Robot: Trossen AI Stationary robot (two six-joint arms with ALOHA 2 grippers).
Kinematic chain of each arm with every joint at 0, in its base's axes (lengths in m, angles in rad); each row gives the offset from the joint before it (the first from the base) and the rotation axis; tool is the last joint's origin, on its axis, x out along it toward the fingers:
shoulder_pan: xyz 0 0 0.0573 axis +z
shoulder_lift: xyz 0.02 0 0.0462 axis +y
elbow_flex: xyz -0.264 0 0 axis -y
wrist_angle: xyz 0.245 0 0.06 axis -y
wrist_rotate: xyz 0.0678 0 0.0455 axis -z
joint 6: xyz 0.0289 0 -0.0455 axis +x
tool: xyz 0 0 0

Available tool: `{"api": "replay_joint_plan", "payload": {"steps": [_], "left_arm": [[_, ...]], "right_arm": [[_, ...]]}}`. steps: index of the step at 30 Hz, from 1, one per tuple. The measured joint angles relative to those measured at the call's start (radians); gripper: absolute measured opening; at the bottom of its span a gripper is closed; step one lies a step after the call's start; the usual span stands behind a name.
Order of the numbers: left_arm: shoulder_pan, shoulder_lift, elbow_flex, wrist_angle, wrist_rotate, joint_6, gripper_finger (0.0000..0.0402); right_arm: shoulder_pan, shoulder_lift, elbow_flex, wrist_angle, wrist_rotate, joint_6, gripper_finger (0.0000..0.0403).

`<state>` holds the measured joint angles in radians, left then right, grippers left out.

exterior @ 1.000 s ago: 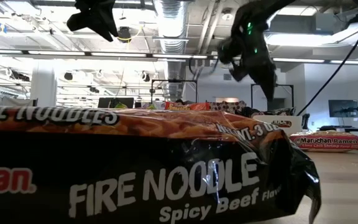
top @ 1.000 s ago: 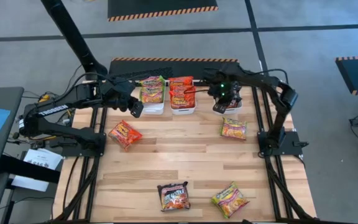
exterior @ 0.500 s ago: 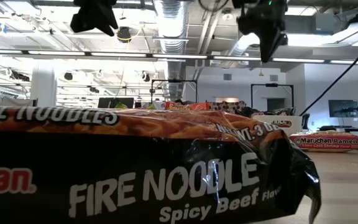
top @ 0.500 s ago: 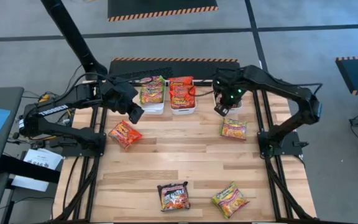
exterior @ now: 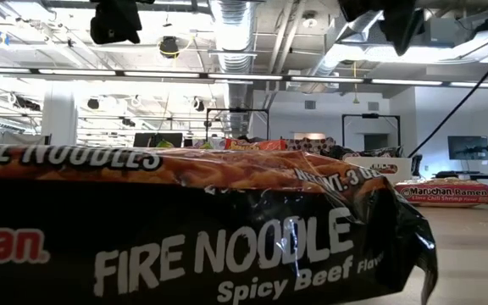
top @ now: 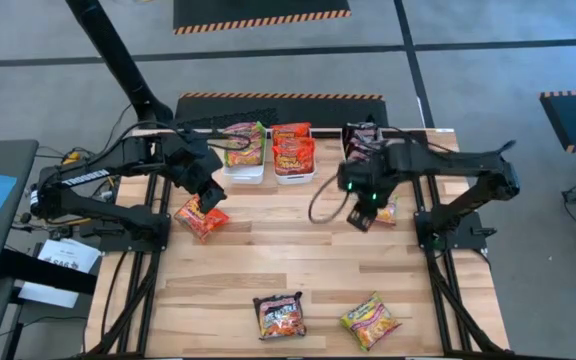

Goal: Sort Maruchan noodles
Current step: Put the green noodle pack into the left white bin

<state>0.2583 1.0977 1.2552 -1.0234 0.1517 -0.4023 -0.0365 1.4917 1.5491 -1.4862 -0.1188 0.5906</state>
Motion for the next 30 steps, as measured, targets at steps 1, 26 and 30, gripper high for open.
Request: {"api": "replay_joint_plan", "payload": {"steps": [1, 26, 30], "left_arm": [[-0.005, 0.000, 0.000, -0.006, 0.004, 0.000, 0.0098], [-0.142, 0.000, 0.000, -0.018, 0.053, -0.003, 0.0098], [-0.162, 0.000, 0.000, -0.018, 0.053, -0.035, 0.0098]], "right_arm": [[0.026, 0.005, -0.002, -0.004, -0.007, 0.021, 0.0159], [0.672, 0.290, -0.002, 0.205, -0.149, 0.312, 0.0255], [0.729, 0.332, -0.002, 0.245, -0.155, 0.278, 0.0255]]}}
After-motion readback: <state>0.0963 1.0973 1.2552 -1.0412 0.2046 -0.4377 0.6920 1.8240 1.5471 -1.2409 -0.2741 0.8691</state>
